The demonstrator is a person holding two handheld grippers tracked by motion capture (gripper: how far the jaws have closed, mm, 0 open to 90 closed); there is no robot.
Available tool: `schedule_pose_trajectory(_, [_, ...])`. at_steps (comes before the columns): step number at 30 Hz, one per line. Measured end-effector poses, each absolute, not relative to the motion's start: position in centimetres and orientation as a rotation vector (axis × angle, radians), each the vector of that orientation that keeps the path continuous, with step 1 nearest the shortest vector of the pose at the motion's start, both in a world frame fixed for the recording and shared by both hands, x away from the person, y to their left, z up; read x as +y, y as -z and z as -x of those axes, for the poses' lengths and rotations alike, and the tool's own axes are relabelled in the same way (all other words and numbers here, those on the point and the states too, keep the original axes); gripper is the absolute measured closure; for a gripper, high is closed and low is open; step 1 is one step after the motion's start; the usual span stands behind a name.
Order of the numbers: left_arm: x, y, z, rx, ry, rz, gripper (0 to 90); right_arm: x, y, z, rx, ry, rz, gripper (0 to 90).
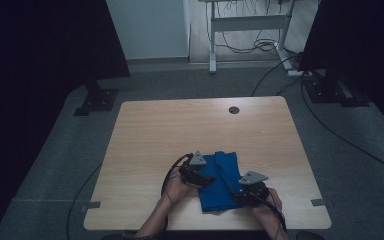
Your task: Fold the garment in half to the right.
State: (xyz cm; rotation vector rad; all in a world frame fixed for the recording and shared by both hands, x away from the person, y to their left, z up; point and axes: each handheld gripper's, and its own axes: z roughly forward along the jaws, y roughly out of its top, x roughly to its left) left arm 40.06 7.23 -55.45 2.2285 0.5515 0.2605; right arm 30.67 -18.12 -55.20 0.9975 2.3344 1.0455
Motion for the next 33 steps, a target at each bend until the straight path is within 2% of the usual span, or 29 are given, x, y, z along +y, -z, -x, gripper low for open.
schedule_pose_trajectory(4, [7.2, 55.5, -40.1, 0.550, -0.262, -2.228, 26.6, -20.7, 54.8, -30.0, 2.278, -1.067, -1.073, 33.8])
schedule_pose_trajectory(8, [7.2, 55.5, -40.1, 0.548, -0.262, -2.230, 26.5, -21.3, 54.0, -29.8, 2.252, -1.075, -1.067, 33.8])
schedule_pose_trajectory(14, [7.2, 55.5, -40.1, 0.548, -0.263, -2.230, 26.4, -19.5, 53.4, -30.7, 2.292, -1.177, -0.990, 31.0])
schedule_pose_trajectory(19, [7.2, 55.4, -40.1, 0.546, -0.264, -2.233, 26.2, -17.4, 53.5, -32.7, 2.343, -1.244, -0.917, 26.6])
schedule_pose_trajectory(25, [7.2, 55.4, -40.1, 0.547, -0.264, -2.233, 26.2, -15.4, 54.2, -35.3, 2.415, -1.299, -0.864, 25.3])
schedule_pose_trajectory(33, [7.2, 55.4, -40.1, 0.557, -0.266, -2.233, 24.9, -17.5, 55.5, -37.1, 2.371, -1.216, -1.014, 25.4])
